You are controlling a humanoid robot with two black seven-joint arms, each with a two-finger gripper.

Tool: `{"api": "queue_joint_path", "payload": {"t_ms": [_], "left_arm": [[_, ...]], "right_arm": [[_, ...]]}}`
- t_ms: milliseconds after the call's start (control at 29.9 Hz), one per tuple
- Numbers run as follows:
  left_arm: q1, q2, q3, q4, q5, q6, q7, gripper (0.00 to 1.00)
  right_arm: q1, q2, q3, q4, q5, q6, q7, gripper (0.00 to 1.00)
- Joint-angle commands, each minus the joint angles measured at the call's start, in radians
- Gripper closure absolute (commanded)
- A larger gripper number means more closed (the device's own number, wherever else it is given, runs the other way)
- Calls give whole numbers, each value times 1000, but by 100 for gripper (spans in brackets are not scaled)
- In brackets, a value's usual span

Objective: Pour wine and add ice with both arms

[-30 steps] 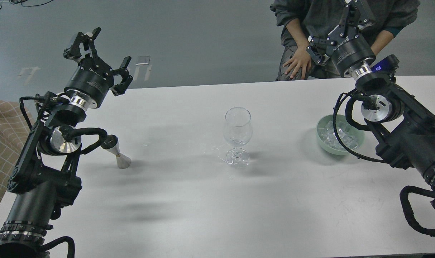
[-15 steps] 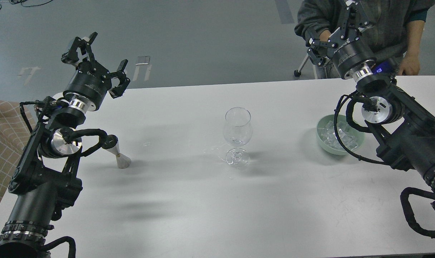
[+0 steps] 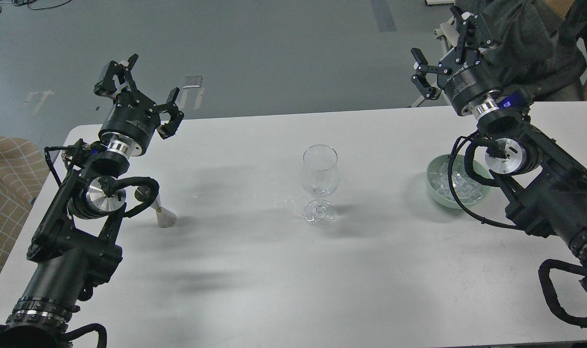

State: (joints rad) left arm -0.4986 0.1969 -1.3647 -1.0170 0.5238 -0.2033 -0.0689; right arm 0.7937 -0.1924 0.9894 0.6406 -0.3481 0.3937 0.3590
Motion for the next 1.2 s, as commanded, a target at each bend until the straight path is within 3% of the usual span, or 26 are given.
{"api": "queue_joint_path", "payload": {"t_ms": [0, 334, 601, 1170], "left_arm": [[3, 6, 4, -2, 2, -10, -9, 2], [-5, 7, 4, -8, 1, 48, 5, 2], [3, 35, 25, -49, 13, 27, -29, 2], [6, 26, 22, -61, 12, 32, -5, 1]], "right_arm": [[1, 1, 2, 1, -2, 0, 0, 0], [9, 4, 0, -1, -3, 0, 1, 0], [2, 2, 0, -1, -3, 0, 3, 0], [1, 2, 0, -1, -5, -1, 1, 0]]}}
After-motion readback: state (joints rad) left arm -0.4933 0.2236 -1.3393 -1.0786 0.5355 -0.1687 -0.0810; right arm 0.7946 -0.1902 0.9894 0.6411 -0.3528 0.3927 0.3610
